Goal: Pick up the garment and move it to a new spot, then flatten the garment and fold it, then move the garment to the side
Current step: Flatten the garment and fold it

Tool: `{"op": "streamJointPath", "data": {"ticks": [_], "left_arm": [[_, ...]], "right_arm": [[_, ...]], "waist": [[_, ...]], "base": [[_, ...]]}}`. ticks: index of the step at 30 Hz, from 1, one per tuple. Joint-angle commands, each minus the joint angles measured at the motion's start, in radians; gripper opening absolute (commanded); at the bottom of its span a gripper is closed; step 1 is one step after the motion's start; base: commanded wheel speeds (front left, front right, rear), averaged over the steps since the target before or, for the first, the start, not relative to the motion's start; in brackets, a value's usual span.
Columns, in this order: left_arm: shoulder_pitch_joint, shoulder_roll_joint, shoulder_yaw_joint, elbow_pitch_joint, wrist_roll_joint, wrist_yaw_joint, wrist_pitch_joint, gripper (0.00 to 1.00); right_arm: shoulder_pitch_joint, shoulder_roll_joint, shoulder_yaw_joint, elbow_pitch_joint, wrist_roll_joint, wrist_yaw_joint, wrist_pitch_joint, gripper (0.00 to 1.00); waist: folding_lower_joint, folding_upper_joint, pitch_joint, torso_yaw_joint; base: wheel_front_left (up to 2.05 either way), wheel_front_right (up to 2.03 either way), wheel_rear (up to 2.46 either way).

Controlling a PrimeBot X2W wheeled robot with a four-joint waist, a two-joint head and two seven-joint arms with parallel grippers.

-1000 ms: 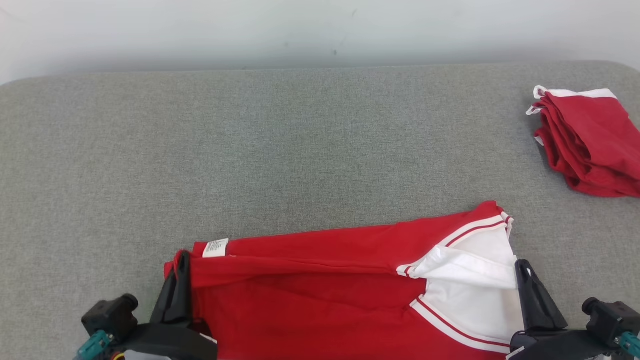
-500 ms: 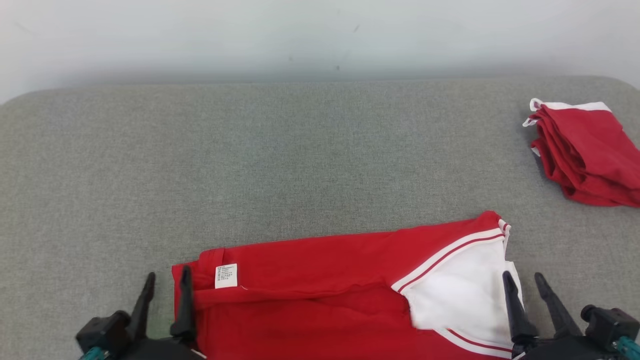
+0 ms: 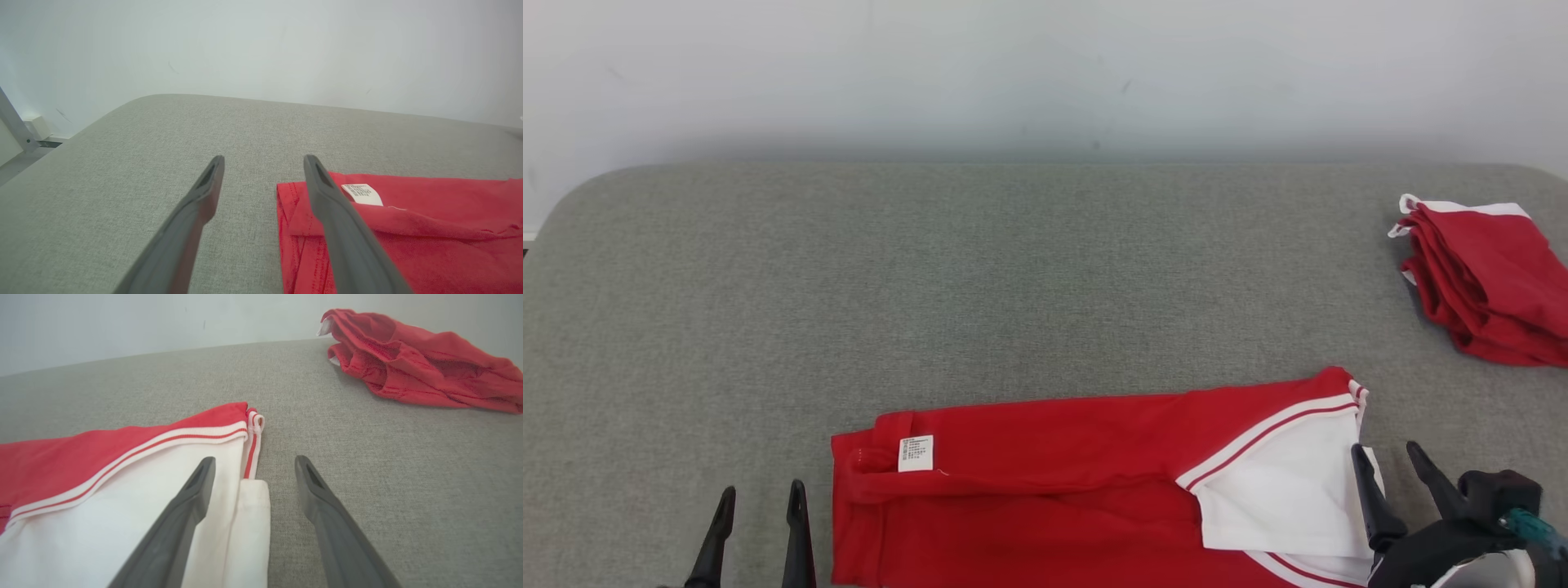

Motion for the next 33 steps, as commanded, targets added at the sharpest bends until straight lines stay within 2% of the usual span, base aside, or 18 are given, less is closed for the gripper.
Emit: {"op": "streamJointPath", "data": {"ticks": [1, 6, 13, 14, 15, 16, 17, 18, 25, 33], "left_arm": [[0.018, -0.003, 0.002, -0.007, 0.013, 0.003, -0.003, 1.0], [0.047, -0.006, -0.004, -0.006, 0.009, 0.017, -0.003, 1.0], [0.058, -0.006, -0.012, 0.002, -0.004, 0.026, -0.003, 1.0], [0.06, -0.006, -0.014, 0.004, -0.005, 0.027, -0.003, 1.0], [0.06, -0.006, -0.015, 0.005, -0.005, 0.028, -0.003, 1.0], [0.059, -0.006, -0.016, 0.006, -0.006, 0.029, -0.003, 1.0], [0.057, -0.006, -0.017, 0.009, -0.008, 0.028, -0.003, 1.0], [0.055, -0.006, -0.018, 0.012, -0.008, 0.028, -0.003, 1.0], [0.057, -0.006, -0.017, 0.025, -0.015, 0.028, -0.003, 1.0], [0.062, -0.006, -0.011, 0.031, -0.027, 0.023, -0.003, 1.0]], "right_arm": [[-0.011, -0.005, 0.008, 0.033, -0.021, 0.0, 0.009, 1.0], [-0.054, 0.012, 0.02, 0.15, -0.021, 0.0, 0.032, 1.0], [-0.045, 0.04, 0.062, 0.227, 0.026, 0.0, 0.074, 1.0], [-0.042, 0.045, 0.07, 0.234, 0.036, 0.0, 0.079, 0.96], [-0.039, 0.049, 0.079, 0.239, 0.047, 0.001, 0.087, 0.62], [-0.036, 0.053, 0.089, 0.243, 0.059, 0.001, 0.096, 0.43], [-0.035, 0.057, 0.099, 0.24, 0.07, 0.001, 0.099, 0.13], [-0.035, 0.058, 0.103, 0.236, 0.081, 0.001, 0.095, 0.0], [-0.051, 0.021, 0.122, 0.245, 0.136, 0.0, 0.096, 0.0], [-0.068, -0.08, 0.064, 0.301, 0.157, -0.002, 0.041, 0.0]], "waist": [[0.0001, 0.0001, -0.007, 0.013], [0.0001, 0.0001, -0.014, 0.041], [0.0001, 0.0001, -0.017, 0.054], [0.0001, 0.0001, -0.019, 0.055], [0.0001, 0.0001, -0.019, 0.055], [0.0001, 0.0001, -0.019, 0.056], [0.0001, 0.0001, -0.019, 0.055], [0.0001, 0.0001, -0.018, 0.055], [0.0001, 0.0001, -0.028, 0.044], [0.0001, 0.0001, -0.049, 0.026]], "base": [[0.0, 0.0, 0.0], [0.0, 0.0, 0.0], [0.0, 0.0, 0.0], [0.0, 0.0, 0.0], [0.0, 0.0, 0.0], [0.0, 0.0, 0.0], [0.0, 0.0, 0.0], [0.0, 0.0, 0.0], [0.0, 0.0, 0.0], [0.0, 0.0, 0.0]]}}
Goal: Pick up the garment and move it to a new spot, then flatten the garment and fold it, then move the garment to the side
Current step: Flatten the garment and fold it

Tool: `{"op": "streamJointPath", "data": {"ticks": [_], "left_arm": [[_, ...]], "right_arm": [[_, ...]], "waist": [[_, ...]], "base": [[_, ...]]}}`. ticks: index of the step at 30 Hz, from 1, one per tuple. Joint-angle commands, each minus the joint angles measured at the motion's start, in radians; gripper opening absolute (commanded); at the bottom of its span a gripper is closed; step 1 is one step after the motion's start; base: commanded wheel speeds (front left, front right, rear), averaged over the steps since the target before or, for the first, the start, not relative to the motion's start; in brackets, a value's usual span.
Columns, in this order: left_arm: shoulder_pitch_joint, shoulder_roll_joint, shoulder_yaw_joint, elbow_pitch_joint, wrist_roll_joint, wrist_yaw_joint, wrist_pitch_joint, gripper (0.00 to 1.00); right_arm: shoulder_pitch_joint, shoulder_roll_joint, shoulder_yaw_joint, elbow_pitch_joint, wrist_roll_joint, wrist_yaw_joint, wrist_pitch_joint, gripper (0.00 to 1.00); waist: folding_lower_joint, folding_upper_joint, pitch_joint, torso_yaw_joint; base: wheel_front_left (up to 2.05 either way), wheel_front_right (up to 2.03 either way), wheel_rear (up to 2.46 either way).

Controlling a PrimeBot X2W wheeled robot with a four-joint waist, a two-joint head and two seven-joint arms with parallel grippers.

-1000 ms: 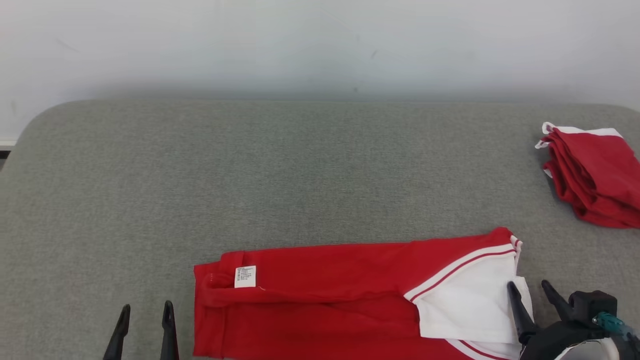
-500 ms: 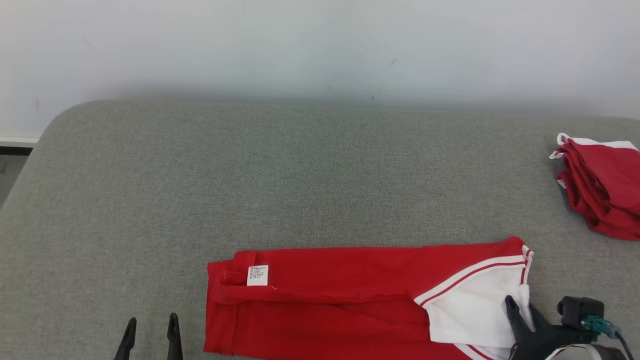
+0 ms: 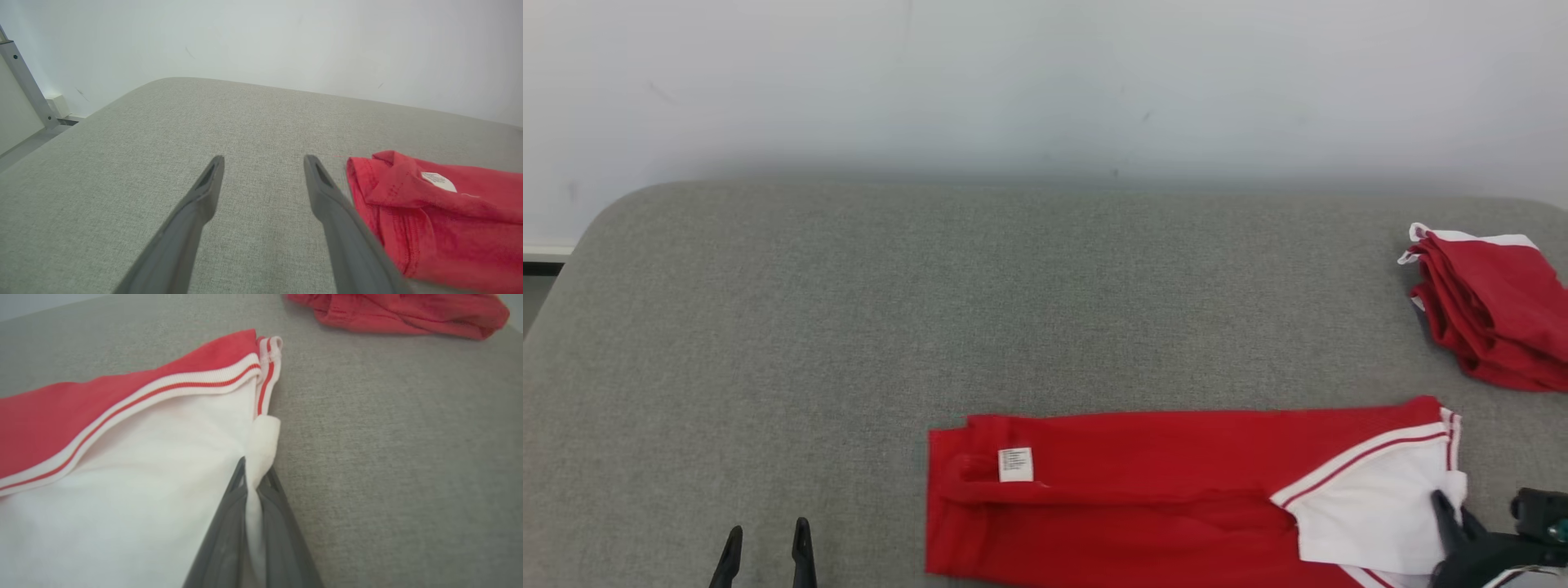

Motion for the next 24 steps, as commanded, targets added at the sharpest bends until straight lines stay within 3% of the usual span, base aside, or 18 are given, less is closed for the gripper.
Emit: {"op": "streamJointPath", "data": {"ticks": [1, 4, 9, 18, 19, 20, 24], "left_arm": [[0.014, -0.001, 0.005, 0.0, -0.002, -0.001, -0.003, 1.0], [0.019, -0.002, 0.004, -0.005, -0.007, 0.001, -0.003, 1.0], [0.023, -0.001, 0.01, -0.011, -0.011, 0.008, -0.003, 1.0], [0.01, -0.001, 0.029, 0.0, -0.009, 0.003, -0.003, 1.0], [0.01, -0.001, 0.029, 0.0, -0.009, 0.003, -0.003, 1.0], [0.012, -0.001, 0.02, 0.0, -0.01, 0.005, -0.003, 1.0], [0.013, -0.001, 0.009, 0.003, -0.009, 0.003, -0.003, 1.0]], "right_arm": [[0.015, -0.02, -0.011, 0.01, 0.007, -0.005, -0.004, 0.0], [0.016, -0.046, -0.015, -0.001, 0.008, -0.005, -0.009, 0.0], [0.013, -0.034, 0.004, -0.106, 0.048, -0.004, 0.006, 0.0], [0.056, 0.01, 0.093, -0.488, 0.096, -0.004, 0.114, 0.0], [0.056, 0.01, 0.093, -0.488, 0.096, -0.004, 0.114, 0.0], [0.07, 0.045, 0.117, -0.57, 0.118, -0.004, 0.152, 0.0], [0.07, 0.073, 0.166, -0.665, 0.085, -0.004, 0.194, 0.0]], "waist": [[-0.0001, 0.0, -0.008, -0.009], [-0.0001, 0.0, -0.011, -0.023], [-0.0001, 0.0, -0.009, -0.055], [-0.0001, 0.0, -0.016, -0.077], [-0.0001, 0.0, -0.016, -0.077], [-0.0001, 0.0, -0.02, -0.07], [-0.0001, 0.0, -0.023, -0.053]], "base": [[0.0, 0.0, 0.0], [0.0, 0.0, 0.0], [0.0, 0.0, 0.0], [0.0, 0.0, 0.0], [0.0, 0.0, 0.0], [0.0, 0.0, 0.0], [0.0, 0.0, 0.0]]}}
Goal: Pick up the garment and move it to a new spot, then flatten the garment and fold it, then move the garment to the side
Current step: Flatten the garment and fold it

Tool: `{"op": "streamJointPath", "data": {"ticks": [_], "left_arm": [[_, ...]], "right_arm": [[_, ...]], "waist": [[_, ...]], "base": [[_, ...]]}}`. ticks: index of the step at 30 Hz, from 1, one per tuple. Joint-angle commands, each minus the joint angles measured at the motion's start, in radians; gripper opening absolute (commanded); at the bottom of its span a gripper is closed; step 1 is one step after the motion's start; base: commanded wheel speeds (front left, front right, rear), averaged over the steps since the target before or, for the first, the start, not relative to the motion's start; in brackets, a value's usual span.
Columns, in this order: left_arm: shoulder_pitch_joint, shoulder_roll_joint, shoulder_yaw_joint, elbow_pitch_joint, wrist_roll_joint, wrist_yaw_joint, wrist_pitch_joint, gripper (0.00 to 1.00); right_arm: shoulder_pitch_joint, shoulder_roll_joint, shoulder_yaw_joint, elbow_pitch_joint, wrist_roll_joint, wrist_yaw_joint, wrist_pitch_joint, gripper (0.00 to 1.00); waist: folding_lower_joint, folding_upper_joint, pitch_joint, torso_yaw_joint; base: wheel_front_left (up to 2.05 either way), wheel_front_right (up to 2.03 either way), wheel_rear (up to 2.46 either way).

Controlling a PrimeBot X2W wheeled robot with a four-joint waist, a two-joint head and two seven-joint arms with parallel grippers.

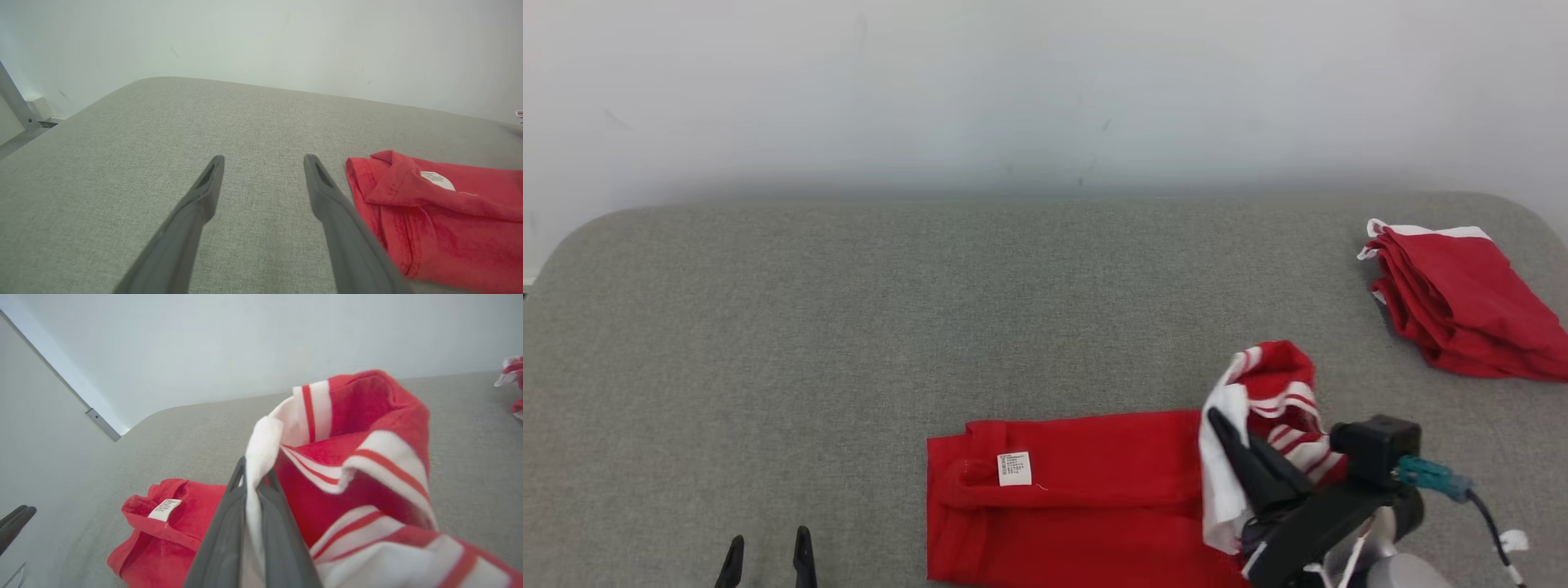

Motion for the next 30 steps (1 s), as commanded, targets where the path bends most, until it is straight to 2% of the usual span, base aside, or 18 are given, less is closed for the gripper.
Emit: {"op": "streamJointPath", "data": {"ticks": [1, 4, 9, 17, 26, 27, 28, 29, 30], "left_arm": [[-0.006, -0.001, -0.005, 0.005, -0.002, -0.006, -0.003, 1.0], [-0.022, -0.001, -0.018, 0.016, -0.005, -0.007, -0.003, 1.0], [-0.048, -0.001, -0.046, 0.035, -0.01, -0.015, -0.003, 1.0], [-0.082, -0.001, -0.106, 0.057, -0.025, -0.008, -0.003, 1.0], [-0.098, -0.001, -0.132, 0.071, -0.032, 0.0, -0.003, 1.0], [-0.097, -0.001, -0.131, 0.072, -0.033, 0.0, -0.003, 1.0], [-0.096, -0.001, -0.128, 0.073, -0.033, 0.0, -0.003, 1.0], [-0.095, -0.001, -0.127, 0.074, -0.032, -0.001, -0.003, 1.0], [-0.093, -0.001, -0.124, 0.075, -0.032, -0.001, -0.003, 1.0]], "right_arm": [[0.003, 0.016, 0.014, -0.015, -0.01, -0.003, 0.007, 0.0], [-0.018, 0.076, 0.07, -0.045, -0.042, -0.003, 0.04, 0.0], [-0.073, 0.144, 0.116, -0.003, -0.087, -0.003, 0.029, 0.0], [-0.179, 0.236, 0.189, 0.192, -0.122, -0.003, -0.004, 0.0], [-0.236, 0.27, 0.281, 0.394, -0.101, -0.003, -0.066, 0.0], [-0.242, 0.272, 0.287, 0.41, -0.095, -0.003, -0.076, 0.05], [-0.249, 0.274, 0.3, 0.419, -0.086, -0.003, -0.086, 0.45], [-0.251, 0.276, 0.311, 0.426, -0.064, -0.003, -0.092, 1.0], [-0.254, 0.277, 0.316, 0.428, -0.043, -0.003, -0.097, 1.0]], "waist": [[-0.0001, -0.0001, -0.001, 0.016], [-0.0001, -0.0001, 0.002, 0.054], [-0.0001, -0.0001, 0.014, 0.108], [-0.0001, -0.0001, 0.035, 0.169], [-0.0001, -0.0001, 0.04, 0.194], [-0.0001, -0.0001, 0.04, 0.193], [-0.0001, -0.0001, 0.039, 0.19], [-0.0001, -0.0001, 0.037, 0.188], [-0.0001, -0.0001, 0.035, 0.184]], "base": [[0.0, 0.0, 0.0], [0.0, 0.0, 0.0], [0.0, 0.0, 0.0], [0.0, 0.0, 0.0], [0.0, 0.0, 0.0], [0.0, 0.0, 0.0], [0.0, 0.0, 0.0], [0.0, 0.0, 0.0], [0.0, 0.0, 0.0]]}}
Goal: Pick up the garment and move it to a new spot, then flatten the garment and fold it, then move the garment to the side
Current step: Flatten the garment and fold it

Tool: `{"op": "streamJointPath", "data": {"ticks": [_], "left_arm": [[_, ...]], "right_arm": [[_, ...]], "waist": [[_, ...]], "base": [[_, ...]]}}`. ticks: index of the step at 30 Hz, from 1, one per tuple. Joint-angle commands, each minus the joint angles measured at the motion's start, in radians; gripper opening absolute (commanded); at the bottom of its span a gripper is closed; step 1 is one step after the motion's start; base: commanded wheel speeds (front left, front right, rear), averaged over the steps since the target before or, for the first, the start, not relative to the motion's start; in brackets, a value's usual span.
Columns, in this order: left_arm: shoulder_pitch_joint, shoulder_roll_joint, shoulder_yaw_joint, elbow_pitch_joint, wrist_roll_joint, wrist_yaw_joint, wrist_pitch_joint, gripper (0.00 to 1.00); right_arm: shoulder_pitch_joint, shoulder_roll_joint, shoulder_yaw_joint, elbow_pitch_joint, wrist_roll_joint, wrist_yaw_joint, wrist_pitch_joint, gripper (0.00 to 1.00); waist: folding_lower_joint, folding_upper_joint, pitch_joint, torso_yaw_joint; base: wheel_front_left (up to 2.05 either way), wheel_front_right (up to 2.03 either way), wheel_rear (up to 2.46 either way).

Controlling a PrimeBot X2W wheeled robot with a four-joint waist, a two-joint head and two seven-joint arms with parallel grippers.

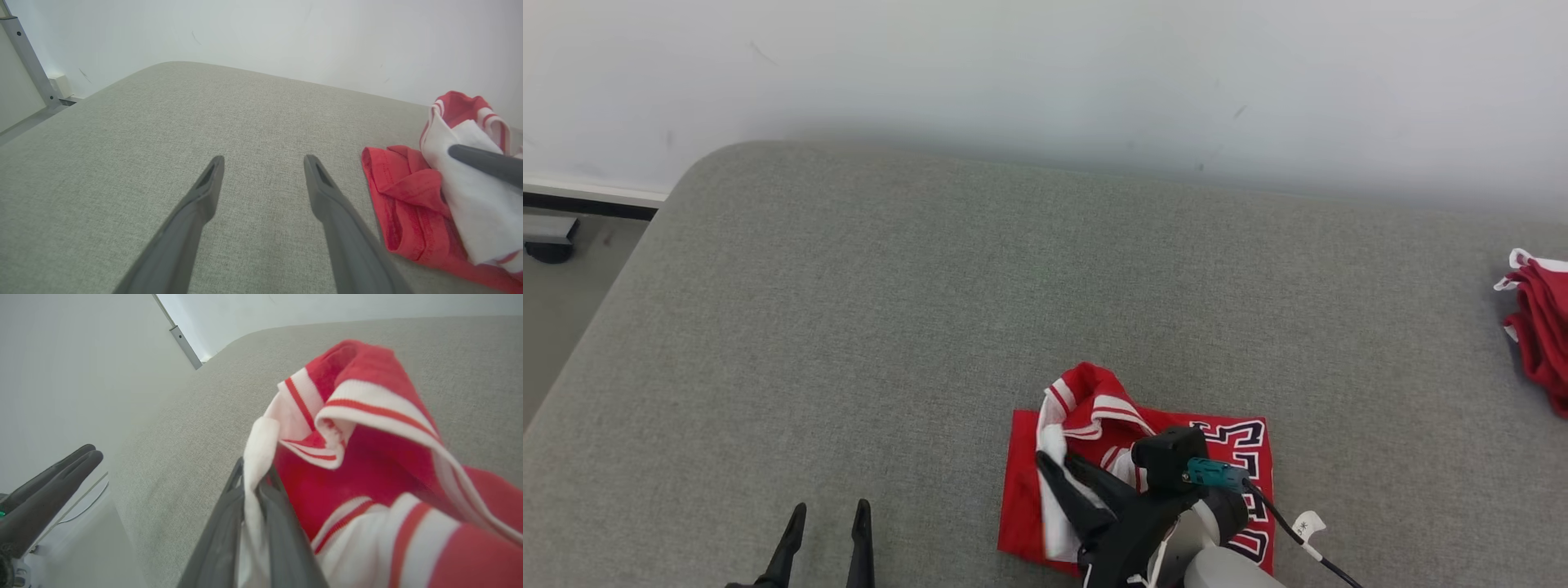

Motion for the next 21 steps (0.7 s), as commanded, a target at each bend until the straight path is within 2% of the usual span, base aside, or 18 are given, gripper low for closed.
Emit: {"op": "streamJointPath", "data": {"ticks": [1, 4, 9, 11, 16, 21], "left_arm": [[-0.006, -0.001, 0.003, 0.004, 0.0, 0.002, -0.003, 1.0], [0.003, -0.001, 0.013, 0.006, 0.007, 0.001, -0.003, 1.0], [0.018, -0.001, 0.028, 0.0, 0.013, 0.002, -0.003, 1.0], [0.028, -0.001, 0.036, -0.005, 0.014, 0.003, -0.003, 1.0], [0.035, -0.001, 0.051, -0.017, 0.021, -0.001, -0.003, 1.0], [0.048, -0.001, 0.066, -0.039, 0.032, 0.0, -0.003, 1.0]], "right_arm": [[-0.014, 0.004, 0.009, 0.0, 0.017, -0.002, -0.008, 1.0], [-0.037, -0.001, 0.029, -0.023, 0.032, -0.002, -0.034, 1.0], [-0.046, -0.042, 0.025, -0.127, 0.07, -0.002, -0.069, 1.0], [-0.046, -0.083, -0.002, -0.194, 0.075, -0.003, -0.091, 1.0], [0.012, -0.18, -0.156, -0.313, 0.011, -0.002, -0.134, 1.0], [0.143, -0.218, -0.347, -0.361, -0.039, -0.002, -0.135, 1.0]], "waist": [[0.0, -0.0001, -0.005, -0.007], [0.0, -0.0001, -0.016, -0.019], [0.0, -0.0001, -0.027, -0.04], [0.0, -0.0001, -0.031, -0.052], [0.0, -0.0001, -0.036, -0.071], [0.0, -0.0001, -0.041, -0.076]], "base": [[0.0, 0.0, 0.0], [0.0, 0.0, 0.0], [0.0, 0.0, 0.0], [0.0, 0.0, 0.0], [0.0, 0.0, 0.0], [0.0, 0.0, 0.0]]}}
